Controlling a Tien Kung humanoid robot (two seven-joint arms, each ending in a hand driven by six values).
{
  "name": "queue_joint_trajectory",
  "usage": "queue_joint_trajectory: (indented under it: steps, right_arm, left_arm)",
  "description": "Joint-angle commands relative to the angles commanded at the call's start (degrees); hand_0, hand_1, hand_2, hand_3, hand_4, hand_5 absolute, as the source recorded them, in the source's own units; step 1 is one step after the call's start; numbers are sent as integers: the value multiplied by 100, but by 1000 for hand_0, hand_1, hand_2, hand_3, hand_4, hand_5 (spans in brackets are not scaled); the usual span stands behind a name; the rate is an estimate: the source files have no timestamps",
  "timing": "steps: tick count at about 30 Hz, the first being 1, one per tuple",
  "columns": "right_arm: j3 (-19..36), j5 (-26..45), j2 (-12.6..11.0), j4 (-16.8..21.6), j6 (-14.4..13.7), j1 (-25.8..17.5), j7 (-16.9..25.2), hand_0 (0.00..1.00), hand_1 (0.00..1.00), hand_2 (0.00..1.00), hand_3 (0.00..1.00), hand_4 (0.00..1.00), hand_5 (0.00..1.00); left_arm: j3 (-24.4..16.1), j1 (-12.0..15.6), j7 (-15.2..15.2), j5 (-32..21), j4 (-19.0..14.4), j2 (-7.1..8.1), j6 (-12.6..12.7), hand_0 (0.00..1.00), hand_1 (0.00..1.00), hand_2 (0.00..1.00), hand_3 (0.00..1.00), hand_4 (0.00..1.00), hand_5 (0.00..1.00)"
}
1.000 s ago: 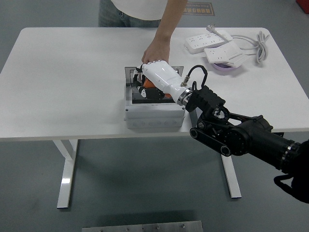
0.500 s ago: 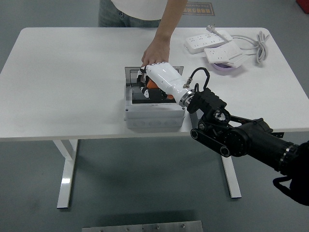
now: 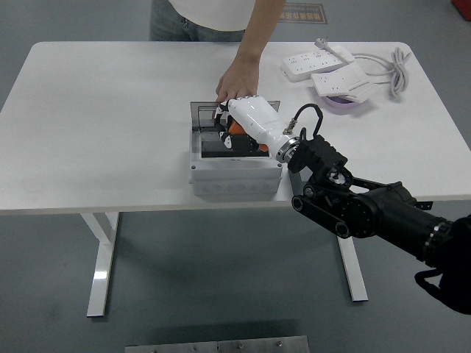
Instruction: Fetch the battery,place it into the box,close the lid of the box
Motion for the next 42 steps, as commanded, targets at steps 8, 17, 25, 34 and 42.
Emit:
queue_joint_trajectory:
  steps: [8, 17, 25, 34, 42]
  right_arm:
    - [41, 38, -11, -13, 13, 12, 8, 180, 254, 267, 325, 261, 163]
    - [76, 109, -9, -20, 33, 13, 72, 191, 267, 276, 342, 345, 111]
    - [87, 126, -13, -42, 3, 18, 80, 196, 292, 320, 400, 462, 215]
    - [93, 153, -6, -51, -22, 21, 100, 207, 309, 343, 403, 474, 269]
    - [71, 191, 8, -73, -32, 0, 126, 204, 307, 346, 401, 471, 268]
  left_arm:
    - [-4, -15, -3, 9, 1, -5, 0, 663, 739, 718, 626, 701, 294]
    - [-12, -26, -2, 25, -1, -12, 2, 663, 739, 717, 627, 704, 294]
    - [-31, -34, 16, 53, -6, -12, 0, 663, 739, 717, 628, 705, 294]
    - [-38, -41, 25, 73, -8, -20, -5, 663, 739, 717, 630, 706, 296]
    - [-64, -42, 42, 121, -9, -19, -9, 664, 738, 717, 631, 707, 296]
